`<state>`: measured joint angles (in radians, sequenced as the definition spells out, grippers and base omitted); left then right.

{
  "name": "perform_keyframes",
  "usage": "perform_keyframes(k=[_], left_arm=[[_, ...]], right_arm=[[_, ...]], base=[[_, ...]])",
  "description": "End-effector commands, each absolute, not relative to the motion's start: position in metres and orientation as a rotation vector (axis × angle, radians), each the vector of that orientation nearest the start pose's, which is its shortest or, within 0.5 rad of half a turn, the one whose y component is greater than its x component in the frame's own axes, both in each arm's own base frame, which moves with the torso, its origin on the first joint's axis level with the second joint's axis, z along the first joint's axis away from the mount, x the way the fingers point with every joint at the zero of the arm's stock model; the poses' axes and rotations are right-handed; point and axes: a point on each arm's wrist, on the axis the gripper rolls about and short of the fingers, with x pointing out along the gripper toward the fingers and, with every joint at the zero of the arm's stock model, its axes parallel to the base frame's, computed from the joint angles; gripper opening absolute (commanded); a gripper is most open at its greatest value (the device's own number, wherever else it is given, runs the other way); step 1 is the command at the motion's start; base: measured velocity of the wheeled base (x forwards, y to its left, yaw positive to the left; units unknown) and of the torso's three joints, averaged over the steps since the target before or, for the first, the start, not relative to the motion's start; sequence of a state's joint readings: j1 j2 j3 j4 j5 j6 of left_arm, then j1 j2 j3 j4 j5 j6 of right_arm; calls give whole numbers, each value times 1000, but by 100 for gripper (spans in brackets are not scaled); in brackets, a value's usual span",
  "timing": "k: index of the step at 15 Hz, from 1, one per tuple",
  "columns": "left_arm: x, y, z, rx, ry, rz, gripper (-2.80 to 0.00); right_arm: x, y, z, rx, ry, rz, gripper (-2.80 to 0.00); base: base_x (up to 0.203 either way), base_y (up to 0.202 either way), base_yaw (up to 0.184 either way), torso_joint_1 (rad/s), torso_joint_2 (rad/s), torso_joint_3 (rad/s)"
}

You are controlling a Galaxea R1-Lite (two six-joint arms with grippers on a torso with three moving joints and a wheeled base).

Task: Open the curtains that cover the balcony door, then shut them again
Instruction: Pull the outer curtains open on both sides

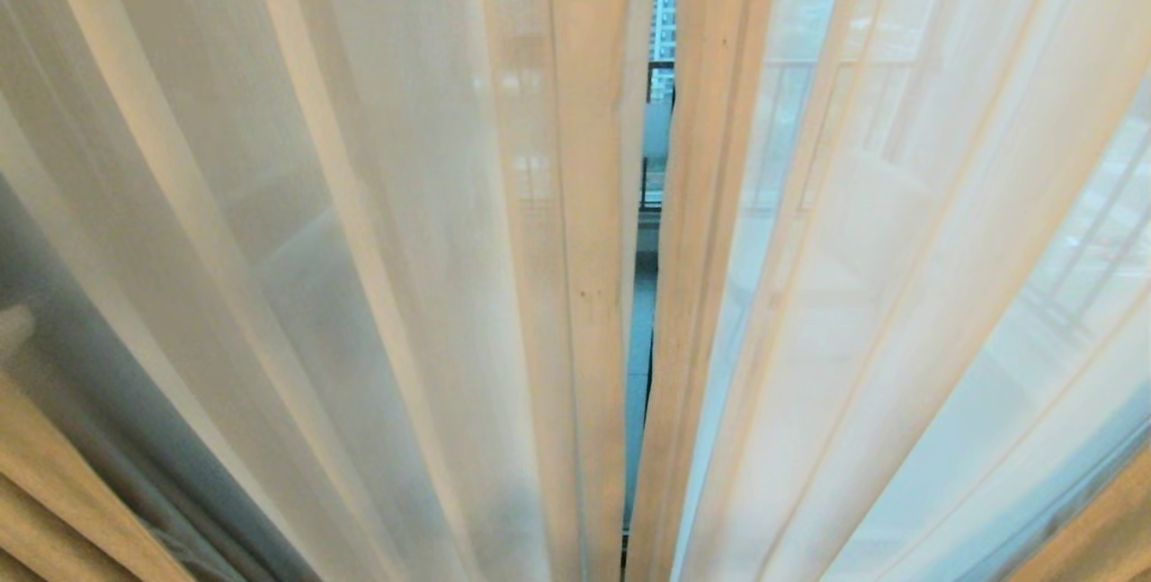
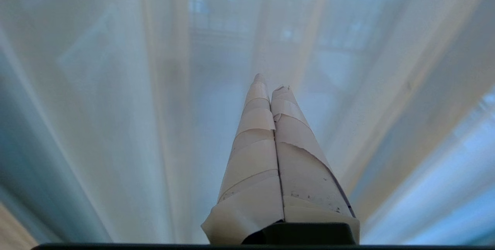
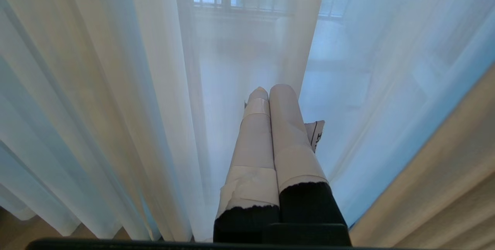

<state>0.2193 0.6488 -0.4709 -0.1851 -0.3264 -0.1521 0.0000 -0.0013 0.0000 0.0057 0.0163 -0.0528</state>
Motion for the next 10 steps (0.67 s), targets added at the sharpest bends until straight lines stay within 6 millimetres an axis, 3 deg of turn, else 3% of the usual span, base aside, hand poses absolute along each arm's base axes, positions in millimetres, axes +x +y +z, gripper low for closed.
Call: perform_keyframes(k=[1, 4, 7, 10], left_arm=[[28, -2, 200, -136, -10, -151, -280], [11, -6, 169, -122, -19, -178, -280], [1, -5, 126, -60, 14, -223, -280], [-6, -3, 96, -32, 27, -146, -280]], right_arm=[[-23, 0, 75, -54, 6, 17, -280], [-23, 0, 75, -54, 5, 17, -280], [-23, 0, 75, -54, 6, 17, -280], [-23, 0, 75, -54, 6, 17, -280]], base=[[0, 0, 0, 0, 0, 0], [0, 0, 0, 0, 0, 0], [0, 0, 0, 0, 0, 0], [0, 0, 0, 0, 0, 0]])
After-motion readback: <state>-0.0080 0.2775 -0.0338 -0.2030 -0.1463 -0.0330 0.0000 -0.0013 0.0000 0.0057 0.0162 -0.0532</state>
